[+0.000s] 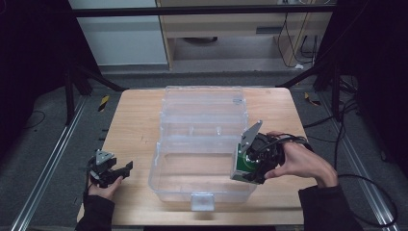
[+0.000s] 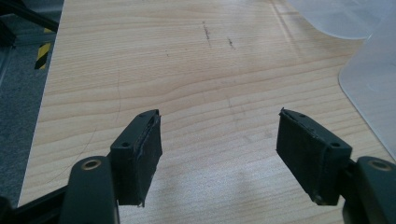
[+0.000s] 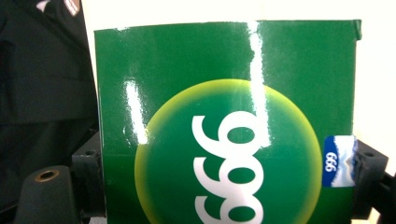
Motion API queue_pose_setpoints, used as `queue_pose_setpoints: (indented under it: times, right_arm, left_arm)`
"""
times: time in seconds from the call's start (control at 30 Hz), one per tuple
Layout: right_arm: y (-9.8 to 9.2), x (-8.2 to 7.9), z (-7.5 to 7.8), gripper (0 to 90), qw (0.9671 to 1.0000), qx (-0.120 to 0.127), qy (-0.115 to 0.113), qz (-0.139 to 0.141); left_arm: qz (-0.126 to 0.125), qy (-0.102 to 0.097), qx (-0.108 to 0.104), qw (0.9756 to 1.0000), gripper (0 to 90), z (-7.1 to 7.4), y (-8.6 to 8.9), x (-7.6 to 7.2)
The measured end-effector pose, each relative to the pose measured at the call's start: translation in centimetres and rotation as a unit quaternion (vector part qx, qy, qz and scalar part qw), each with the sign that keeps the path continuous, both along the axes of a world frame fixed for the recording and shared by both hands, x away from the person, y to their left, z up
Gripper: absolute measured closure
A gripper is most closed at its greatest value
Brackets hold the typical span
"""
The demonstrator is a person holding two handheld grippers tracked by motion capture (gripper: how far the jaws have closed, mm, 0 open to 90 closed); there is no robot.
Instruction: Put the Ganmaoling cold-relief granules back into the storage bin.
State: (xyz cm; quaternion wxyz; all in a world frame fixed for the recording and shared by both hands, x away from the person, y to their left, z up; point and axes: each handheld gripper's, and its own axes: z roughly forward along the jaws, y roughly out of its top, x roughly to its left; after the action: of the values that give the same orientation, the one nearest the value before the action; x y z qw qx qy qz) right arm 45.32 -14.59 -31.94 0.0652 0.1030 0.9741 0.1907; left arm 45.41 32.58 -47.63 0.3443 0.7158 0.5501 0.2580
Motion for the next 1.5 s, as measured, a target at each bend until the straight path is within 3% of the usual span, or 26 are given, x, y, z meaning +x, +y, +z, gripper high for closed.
queue_pose_setpoints:
  times: [0.47,0.77,0.93,1.07,1.4,1.5]
  right_arm:
    - [1.8,0.9,-1.5,15.8,0.9999,0.001,-0.003,0.013]
    - [3.2,0.9,-3.2,15.8,0.9994,-0.02,0.003,0.03]
    - [3.5,0.8,-3.7,15.8,0.9988,-0.033,0.004,0.035]
    - [3.3,0.9,-4.4,15.9,0.9992,-0.026,0.012,0.028]
    - [3.7,1.1,-5.7,15.8,0.9981,-0.05,0.012,0.033]
    - [3.5,1.2,-6.3,15.9,0.9985,-0.043,0.019,0.028]
  left_arm:
    - [0.0,0.0,0.0,1.0,30.6,0.0,0.0,0.0]
    - [0.0,0.0,0.0,1.0,30.7,0.0,0.1,0.0]
    - [0.001,-0.001,-0.001,1.0,30.7,0.0,0.1,0.0]
    - [0.0,0.0,0.0,1.0,30.7,0.0,0.1,0.0]
    - [0.001,-0.001,0.0,1.0,30.7,0.0,0.1,0.0]
    - [0.001,-0.001,0.0,1.0,30.7,0.0,0.1,0.0]
